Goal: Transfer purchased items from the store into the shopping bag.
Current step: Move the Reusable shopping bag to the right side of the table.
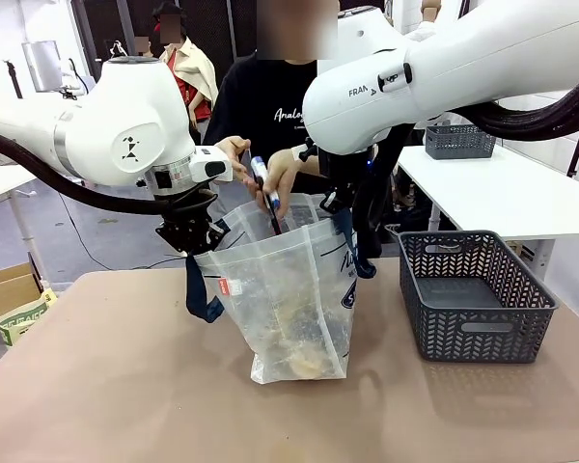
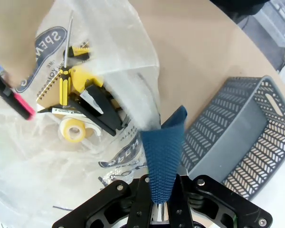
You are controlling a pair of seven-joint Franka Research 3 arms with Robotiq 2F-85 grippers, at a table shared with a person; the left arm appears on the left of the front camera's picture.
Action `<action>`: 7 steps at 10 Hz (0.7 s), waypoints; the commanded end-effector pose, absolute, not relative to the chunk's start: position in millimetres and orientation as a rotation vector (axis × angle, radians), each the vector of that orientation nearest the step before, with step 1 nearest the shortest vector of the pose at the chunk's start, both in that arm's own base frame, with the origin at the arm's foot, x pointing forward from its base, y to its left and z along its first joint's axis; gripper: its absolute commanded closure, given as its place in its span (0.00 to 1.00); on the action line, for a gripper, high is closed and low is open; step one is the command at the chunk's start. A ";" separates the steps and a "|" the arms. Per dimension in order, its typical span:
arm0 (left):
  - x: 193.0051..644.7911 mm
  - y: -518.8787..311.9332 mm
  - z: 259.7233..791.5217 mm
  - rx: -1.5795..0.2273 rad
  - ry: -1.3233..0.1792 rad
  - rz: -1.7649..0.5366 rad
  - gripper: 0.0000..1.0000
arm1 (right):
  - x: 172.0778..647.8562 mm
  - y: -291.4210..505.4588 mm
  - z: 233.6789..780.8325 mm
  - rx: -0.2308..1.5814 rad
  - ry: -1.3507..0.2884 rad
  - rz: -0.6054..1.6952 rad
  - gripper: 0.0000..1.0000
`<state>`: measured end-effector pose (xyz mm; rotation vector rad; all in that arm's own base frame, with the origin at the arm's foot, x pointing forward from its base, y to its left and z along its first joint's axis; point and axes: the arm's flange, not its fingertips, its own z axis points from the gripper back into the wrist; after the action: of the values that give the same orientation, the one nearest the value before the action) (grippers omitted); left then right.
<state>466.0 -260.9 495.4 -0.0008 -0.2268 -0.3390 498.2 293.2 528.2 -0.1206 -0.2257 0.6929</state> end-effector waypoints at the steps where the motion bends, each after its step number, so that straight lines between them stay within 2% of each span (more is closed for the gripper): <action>1: 466.0 -260.5 496.0 0.000 -0.228 -0.338 1.00 | 498.0 292.9 529.5 -0.121 -0.229 0.693 1.00; 7: 466.0 -260.5 496.0 0.000 -0.228 -0.338 1.00 | 498.0 292.9 529.5 -0.121 -0.229 0.693 1.00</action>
<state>466.0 -260.9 495.4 -0.0008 -0.2268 -0.3390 498.2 293.2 528.1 -0.1206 -0.2255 0.6929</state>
